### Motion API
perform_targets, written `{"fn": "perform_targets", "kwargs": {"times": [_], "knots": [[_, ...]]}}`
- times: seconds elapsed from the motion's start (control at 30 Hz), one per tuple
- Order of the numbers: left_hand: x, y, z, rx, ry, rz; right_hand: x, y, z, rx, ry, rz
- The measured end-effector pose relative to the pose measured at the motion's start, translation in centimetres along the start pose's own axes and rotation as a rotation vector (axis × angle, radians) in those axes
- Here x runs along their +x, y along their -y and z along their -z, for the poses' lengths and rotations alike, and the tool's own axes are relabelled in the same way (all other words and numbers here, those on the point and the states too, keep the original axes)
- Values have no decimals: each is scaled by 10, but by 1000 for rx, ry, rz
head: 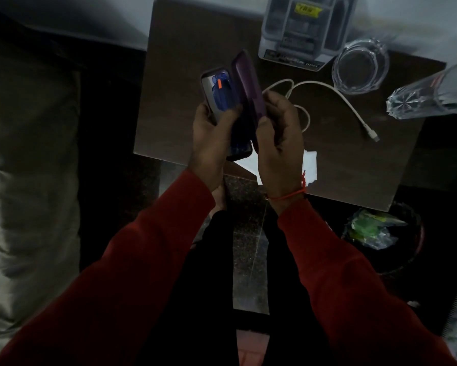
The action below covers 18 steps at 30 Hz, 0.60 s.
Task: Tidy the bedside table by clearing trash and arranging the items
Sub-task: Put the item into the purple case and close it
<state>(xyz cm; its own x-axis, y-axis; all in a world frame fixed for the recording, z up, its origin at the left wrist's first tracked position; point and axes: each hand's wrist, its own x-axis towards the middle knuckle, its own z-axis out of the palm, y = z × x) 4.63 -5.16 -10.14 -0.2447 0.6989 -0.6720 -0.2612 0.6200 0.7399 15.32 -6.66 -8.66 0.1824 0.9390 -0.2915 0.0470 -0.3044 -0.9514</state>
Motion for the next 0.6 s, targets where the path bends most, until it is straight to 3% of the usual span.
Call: {"fn": "perform_targets", "kwargs": {"times": [0.27, 0.6], "knots": [[-7, 1, -6, 195, -247, -151, -6, 0, -7, -8, 36, -32], [-4, 0, -4, 109, -133, -164, -4, -5, -9, -85, 79, 11]]}}
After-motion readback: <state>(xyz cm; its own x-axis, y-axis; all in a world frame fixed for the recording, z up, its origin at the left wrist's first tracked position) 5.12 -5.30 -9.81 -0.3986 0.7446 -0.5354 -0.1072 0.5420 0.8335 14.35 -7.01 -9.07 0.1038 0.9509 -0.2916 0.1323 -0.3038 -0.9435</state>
